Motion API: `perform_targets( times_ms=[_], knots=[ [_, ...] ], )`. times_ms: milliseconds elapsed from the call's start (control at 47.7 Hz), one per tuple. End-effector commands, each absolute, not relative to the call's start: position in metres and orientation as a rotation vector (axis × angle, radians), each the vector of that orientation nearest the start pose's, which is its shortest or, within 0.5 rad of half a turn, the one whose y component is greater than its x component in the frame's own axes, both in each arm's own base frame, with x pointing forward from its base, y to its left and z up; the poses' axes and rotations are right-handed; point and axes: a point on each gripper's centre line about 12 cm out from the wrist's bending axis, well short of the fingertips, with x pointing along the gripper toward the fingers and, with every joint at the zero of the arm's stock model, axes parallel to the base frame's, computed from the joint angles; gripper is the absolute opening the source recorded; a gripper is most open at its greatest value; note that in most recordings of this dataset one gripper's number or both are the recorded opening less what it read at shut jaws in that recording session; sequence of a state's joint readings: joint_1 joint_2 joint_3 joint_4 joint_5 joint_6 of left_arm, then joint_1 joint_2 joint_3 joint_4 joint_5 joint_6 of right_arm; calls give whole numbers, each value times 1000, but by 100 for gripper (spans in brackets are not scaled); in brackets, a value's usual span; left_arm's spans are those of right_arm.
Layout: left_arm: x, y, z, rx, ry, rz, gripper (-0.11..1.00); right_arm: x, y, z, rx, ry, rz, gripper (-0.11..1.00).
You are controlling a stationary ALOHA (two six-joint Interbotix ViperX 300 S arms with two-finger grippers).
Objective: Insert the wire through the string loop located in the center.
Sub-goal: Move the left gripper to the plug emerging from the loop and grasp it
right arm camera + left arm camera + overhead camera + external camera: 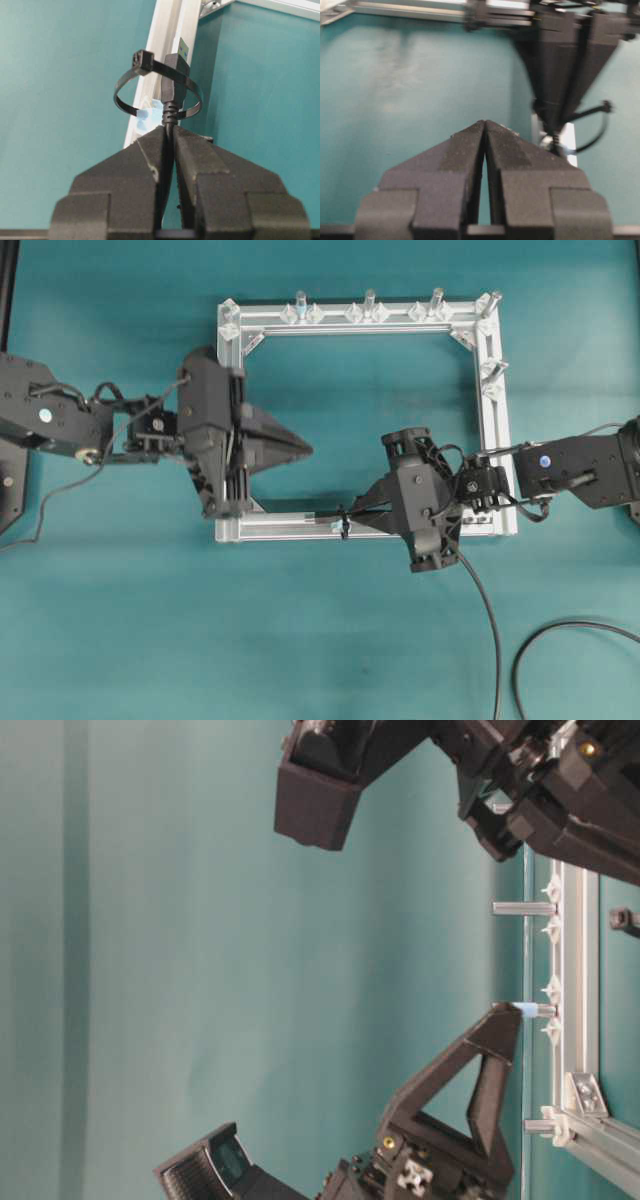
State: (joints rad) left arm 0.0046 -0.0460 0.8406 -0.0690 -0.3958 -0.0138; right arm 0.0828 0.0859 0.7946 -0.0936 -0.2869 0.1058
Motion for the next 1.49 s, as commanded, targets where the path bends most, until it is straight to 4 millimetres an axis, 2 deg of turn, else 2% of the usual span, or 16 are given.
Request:
perform_targets(
  times_ms=[0,210,608,860,923,1091,1217,1469],
  knots=[
    [371,-4,181,-75,378,21,0,378,34,134,-4,554,103,7],
    [371,-15,178,-69,438,-7,0,378,34,134,-4,554,103,7],
    [377,-18,171,-71,506,-15,0,379,34,135,-3,545,103,7],
    [385,-38,155,-83,570,-52,1,379,34,135,-3,545,103,7],
    [387,-42,155,-81,581,-61,12,379,34,135,-3,545,103,7],
    [392,-45,158,-80,598,-68,56,378,34,135,-3,547,103,7],
    [391,-45,156,-78,609,-69,81,378,34,134,-3,548,103,7],
    [398,-45,148,-78,626,-65,83,378,34,135,-3,547,103,7]
  ],
)
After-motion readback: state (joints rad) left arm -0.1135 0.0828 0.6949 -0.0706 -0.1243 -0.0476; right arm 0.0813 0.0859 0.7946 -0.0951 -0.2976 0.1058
